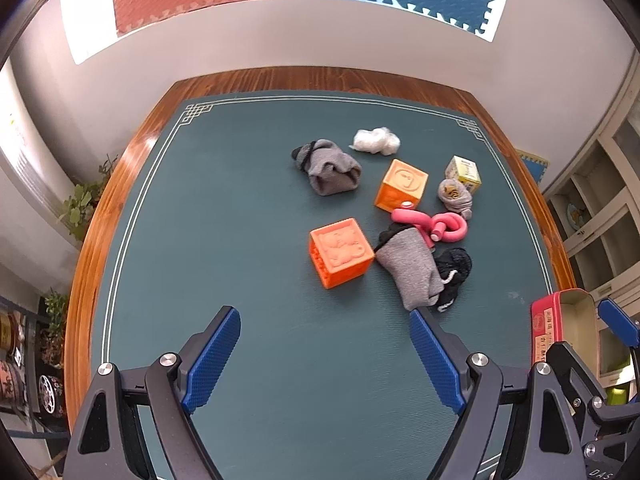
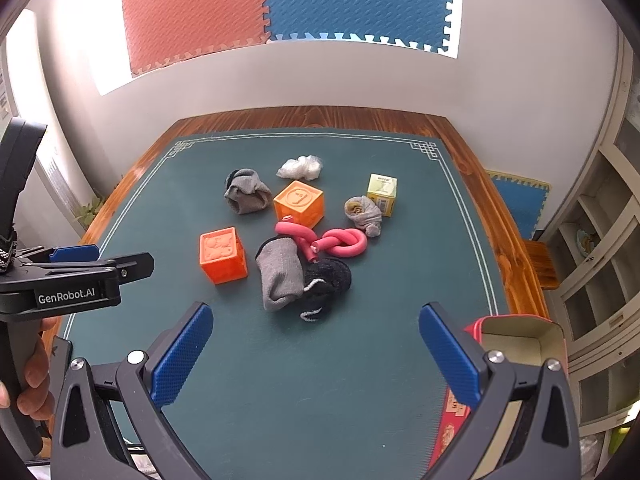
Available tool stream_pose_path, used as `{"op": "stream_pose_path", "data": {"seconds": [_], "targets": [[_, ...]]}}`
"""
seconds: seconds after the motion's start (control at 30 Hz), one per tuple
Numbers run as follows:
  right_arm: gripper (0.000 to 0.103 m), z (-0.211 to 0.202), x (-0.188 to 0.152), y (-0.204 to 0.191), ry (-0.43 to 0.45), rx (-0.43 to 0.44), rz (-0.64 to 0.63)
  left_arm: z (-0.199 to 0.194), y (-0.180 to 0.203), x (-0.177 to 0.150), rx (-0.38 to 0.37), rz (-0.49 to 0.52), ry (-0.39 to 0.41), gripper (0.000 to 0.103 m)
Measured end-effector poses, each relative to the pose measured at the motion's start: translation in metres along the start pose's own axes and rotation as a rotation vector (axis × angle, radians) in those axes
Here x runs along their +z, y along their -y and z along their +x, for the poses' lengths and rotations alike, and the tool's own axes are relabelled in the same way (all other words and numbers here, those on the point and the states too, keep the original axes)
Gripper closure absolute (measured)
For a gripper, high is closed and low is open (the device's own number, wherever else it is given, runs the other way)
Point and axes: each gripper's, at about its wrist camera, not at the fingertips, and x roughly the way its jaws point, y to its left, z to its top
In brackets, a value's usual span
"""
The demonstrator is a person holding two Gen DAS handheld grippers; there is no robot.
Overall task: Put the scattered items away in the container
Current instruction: 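Move both tools toward the flat orange cat block and grey sock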
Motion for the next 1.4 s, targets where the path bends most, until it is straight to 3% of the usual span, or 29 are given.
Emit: {"op": "stream_pose_path", "data": {"seconds": [0.6,1.03,1.4], "targets": [[0.000,0.007,0.003,-0.021,0.000,0.052,0.035,0.010,-0.023,0.003,-0.015,0.016,-0.027,0.015],[0.000,0.016,-0.001,-0.015,-0.036,0.004,0.085,0.038,-0.017,0.012,-0.063,0.053,-0.077,0.015],[0.000,0.029,-0.010,0.001,-0.077,-0.035,0.143,0.086,0.003,0.016,-0.059,0.107,-0.152,0.015]]}}
